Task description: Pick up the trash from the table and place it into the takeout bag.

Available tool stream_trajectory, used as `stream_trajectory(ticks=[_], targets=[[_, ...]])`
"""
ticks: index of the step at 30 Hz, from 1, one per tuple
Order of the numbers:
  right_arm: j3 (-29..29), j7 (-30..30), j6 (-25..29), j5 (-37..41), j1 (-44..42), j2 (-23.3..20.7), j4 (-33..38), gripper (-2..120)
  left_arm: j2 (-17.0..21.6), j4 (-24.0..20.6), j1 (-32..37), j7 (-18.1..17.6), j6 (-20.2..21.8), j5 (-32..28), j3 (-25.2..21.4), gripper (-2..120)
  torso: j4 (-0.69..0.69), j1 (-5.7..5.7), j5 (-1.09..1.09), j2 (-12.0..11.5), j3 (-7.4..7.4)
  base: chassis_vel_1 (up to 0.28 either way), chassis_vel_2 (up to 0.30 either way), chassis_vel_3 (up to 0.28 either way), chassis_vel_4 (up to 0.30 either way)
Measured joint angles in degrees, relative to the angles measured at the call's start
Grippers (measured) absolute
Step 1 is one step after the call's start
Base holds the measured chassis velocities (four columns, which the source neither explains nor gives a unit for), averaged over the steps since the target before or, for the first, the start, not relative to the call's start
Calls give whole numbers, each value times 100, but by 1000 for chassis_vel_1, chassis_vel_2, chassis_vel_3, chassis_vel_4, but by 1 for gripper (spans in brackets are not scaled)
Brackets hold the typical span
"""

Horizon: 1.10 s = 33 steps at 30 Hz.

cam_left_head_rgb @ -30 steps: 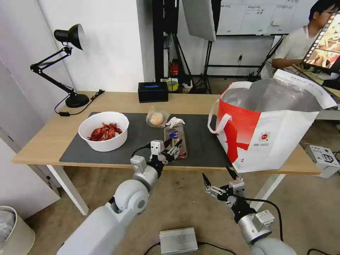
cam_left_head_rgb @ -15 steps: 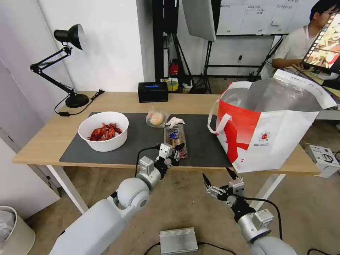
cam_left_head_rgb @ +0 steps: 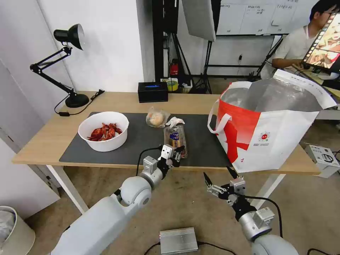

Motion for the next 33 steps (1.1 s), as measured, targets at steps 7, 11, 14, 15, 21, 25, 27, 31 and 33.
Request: stream_trajectory(ticks=[7, 11, 14, 15, 21, 25, 27, 31, 33], targets=[[-28, 37, -261, 1291, 111, -127, 173, 100, 43, -82, 97, -3, 0, 40, -4, 0, 0, 0, 0, 0, 0, 0, 0, 0, 0], [-32, 147, -400, 2382, 212, -219, 344, 100, 54, -102, 137, -4, -5, 73, -4, 0, 0, -1, 0, 0, 0, 0, 0, 0, 0], [-35, 247, -457, 3117, 301, -276, 442, 100, 69, -132, 155, -21, -10, 88, -5, 0, 0, -1, 0, 0, 0, 0, 0, 0, 0], [-40, 321, -471, 3474, 351, -300, 478, 100, 78, -152, 159, -47, -12, 88, -5, 0, 0, -1, 0, 0, 0, 0, 0, 0, 0], [-68, 649, -602, 4579, 609, -385, 572, 100, 94, -190, 151, -147, -17, 71, -18, 0, 0, 0, 0, 0, 0, 0, 0, 0, 0], [-112, 960, -777, 5204, 867, -472, 593, 100, 122, -214, 156, -171, -20, 62, -35, 0, 0, -1, 0, 0, 0, 0, 0, 0, 0], [-146, 1181, -893, 5661, 1088, -530, 589, 100, 148, -227, 172, -178, -21, 59, -53, 0, 0, -1, 0, 0, 0, 0, 0, 0, 0], [-178, 1419, -1047, 6181, 1413, -594, 490, 100, 194, -241, 195, -179, -24, 57, -80, 0, 1, 0, 0, 0, 0, 0, 0, 0, 0], [-185, 1467, -1080, 6261, 1489, -602, 455, 100, 201, -243, 199, -179, -25, 55, -84, 0, 0, -1, 0, 0, 0, 0, 0, 0, 0]])
